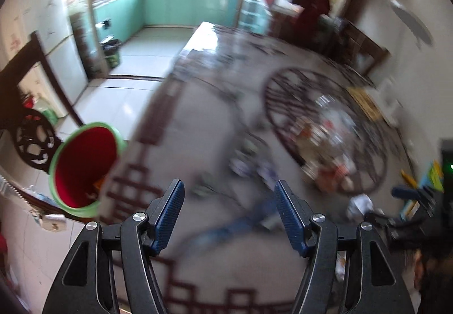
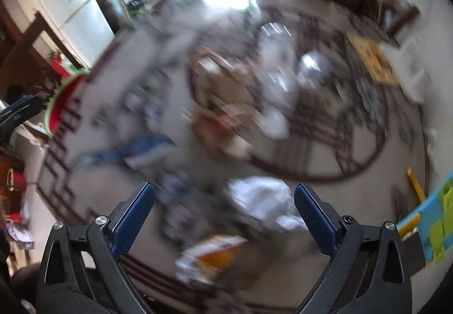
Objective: Collect trash
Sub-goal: 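Move both tools back over the trash on the table, then grasp the orange snack bag with the left tool while the right tool grasps white crumpled paper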
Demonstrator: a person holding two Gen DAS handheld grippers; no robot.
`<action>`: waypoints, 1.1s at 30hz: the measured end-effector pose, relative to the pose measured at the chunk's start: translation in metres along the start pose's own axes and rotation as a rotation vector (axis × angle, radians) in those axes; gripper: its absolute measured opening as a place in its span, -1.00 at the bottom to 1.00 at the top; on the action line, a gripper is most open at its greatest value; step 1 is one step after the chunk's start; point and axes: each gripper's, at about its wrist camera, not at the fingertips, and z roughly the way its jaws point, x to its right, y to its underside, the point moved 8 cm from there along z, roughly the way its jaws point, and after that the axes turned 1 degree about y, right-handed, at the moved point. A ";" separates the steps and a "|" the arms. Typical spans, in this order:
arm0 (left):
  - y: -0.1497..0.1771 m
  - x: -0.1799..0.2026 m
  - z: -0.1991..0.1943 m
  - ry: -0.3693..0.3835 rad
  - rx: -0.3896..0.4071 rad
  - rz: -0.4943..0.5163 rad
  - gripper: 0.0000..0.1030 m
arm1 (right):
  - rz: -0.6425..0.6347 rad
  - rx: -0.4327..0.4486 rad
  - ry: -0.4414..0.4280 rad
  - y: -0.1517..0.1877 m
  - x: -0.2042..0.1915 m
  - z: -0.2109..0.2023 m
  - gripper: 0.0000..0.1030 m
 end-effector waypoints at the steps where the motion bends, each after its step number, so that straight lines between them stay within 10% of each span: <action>1: 0.007 0.015 0.002 0.013 -0.015 0.019 0.27 | 0.008 -0.015 -0.001 0.005 0.010 0.005 0.93; 11: 0.052 0.093 0.016 0.095 -0.120 0.138 0.26 | 0.018 -0.118 -0.078 0.028 0.040 0.063 0.90; 15: 0.070 0.117 0.026 0.130 -0.178 0.185 0.27 | 0.011 -0.116 -0.098 0.031 0.039 0.071 0.32; 20: 0.087 0.140 0.036 0.146 -0.230 0.233 0.27 | 0.033 -0.095 -0.121 0.037 0.046 0.070 0.17; 33: 0.129 0.183 0.083 0.192 -0.398 0.311 0.27 | 0.136 -0.019 -0.067 0.048 0.088 0.028 0.15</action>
